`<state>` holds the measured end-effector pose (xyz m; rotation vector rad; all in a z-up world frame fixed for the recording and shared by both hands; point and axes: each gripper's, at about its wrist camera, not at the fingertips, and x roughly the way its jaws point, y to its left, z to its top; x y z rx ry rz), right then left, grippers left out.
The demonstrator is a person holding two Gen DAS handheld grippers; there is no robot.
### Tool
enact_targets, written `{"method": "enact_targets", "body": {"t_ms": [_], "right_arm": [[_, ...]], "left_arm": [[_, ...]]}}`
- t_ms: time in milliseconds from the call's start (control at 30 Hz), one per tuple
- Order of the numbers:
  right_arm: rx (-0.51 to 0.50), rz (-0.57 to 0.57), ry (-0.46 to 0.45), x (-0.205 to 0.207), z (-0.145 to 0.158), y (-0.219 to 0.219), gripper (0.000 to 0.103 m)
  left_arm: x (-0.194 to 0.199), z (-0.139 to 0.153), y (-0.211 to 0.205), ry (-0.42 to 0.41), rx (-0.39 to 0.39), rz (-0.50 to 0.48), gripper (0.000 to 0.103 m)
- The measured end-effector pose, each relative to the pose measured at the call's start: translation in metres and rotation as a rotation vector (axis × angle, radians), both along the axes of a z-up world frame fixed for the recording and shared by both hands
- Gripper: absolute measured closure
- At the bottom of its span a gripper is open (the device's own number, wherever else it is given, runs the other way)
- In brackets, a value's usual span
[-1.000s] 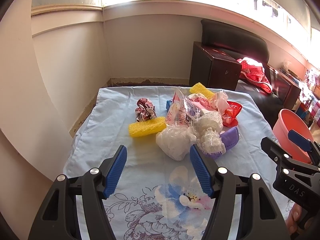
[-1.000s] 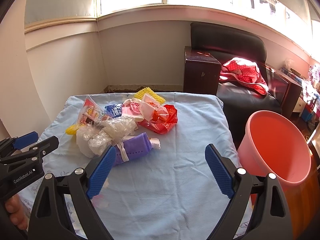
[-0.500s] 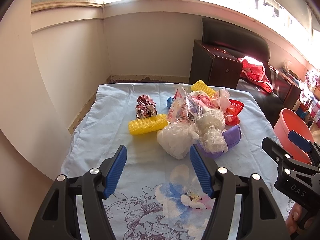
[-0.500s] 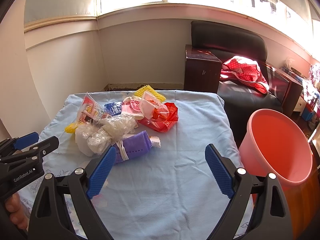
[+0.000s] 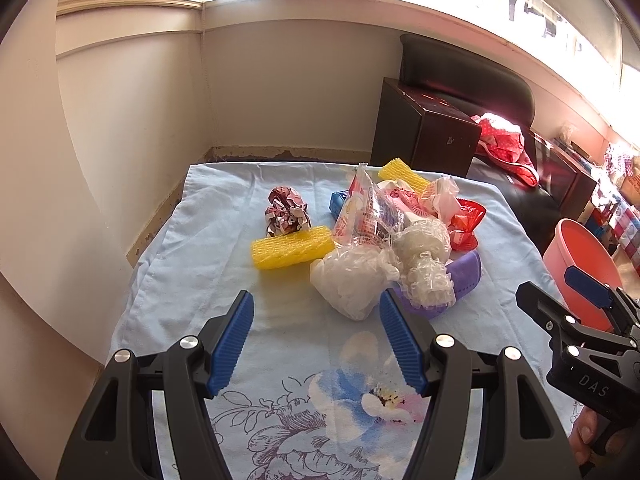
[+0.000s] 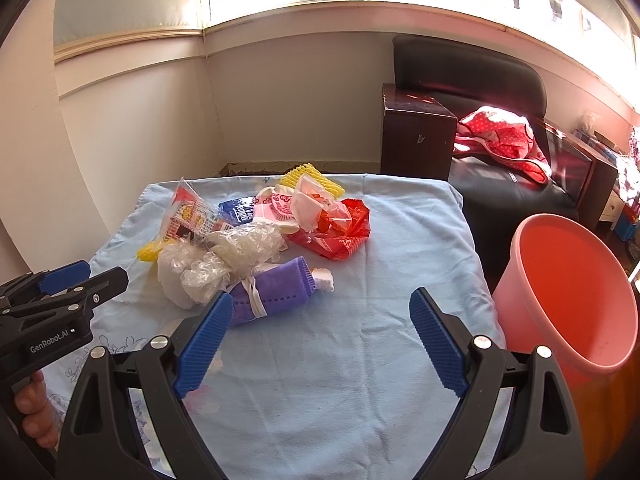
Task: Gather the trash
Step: 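Reach the right gripper into the pile and grasp the red-and-clear snack bag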
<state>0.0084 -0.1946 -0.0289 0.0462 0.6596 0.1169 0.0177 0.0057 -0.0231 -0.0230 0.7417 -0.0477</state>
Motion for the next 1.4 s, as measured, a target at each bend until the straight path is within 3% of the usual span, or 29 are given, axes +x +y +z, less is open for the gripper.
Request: {"method": "enact_targets", "body": {"t_ms": [167, 367, 733, 833, 1000, 1067, 1300, 1400], "right_arm": [[0.031, 0.029, 0.022, 0.008, -0.003, -0.003, 0.022], [0.048, 0.044, 0.011, 0.022, 0.004, -0.011, 0.024], [0.092, 0.077, 0.024, 0.064, 0.011, -0.021, 0.030], [0.117, 0.105, 0.023, 0.078, 0.016, -0.020, 0.030], [0.112, 0.143, 0.028, 0.104, 0.017, -0.010, 0.037], [0.103, 0.154, 0.040, 0.113, 0.013, -0.003, 0.042], [0.080, 0.179, 0.108, 0.139, -0.008, 0.014, 0.060], [0.079, 0.180, 0.132, 0.144, -0.014, 0.016, 0.076]], "left_arm": [[0.010, 0.002, 0.002, 0.010, -0.028, -0.031, 0.043], [0.029, 0.011, 0.001, 0.005, -0.065, -0.061, 0.048], [0.067, 0.010, -0.019, 0.017, -0.040, -0.118, 0.055], [0.076, 0.003, -0.022, 0.039, -0.026, -0.123, 0.061], [0.085, -0.008, -0.020, 0.070, -0.049, -0.126, 0.082], [0.084, -0.010, -0.017, 0.072, -0.056, -0.135, 0.087], [0.074, -0.004, -0.008, 0.056, -0.106, -0.132, 0.091], [0.070, 0.002, -0.004, 0.044, -0.117, -0.131, 0.091]]}}
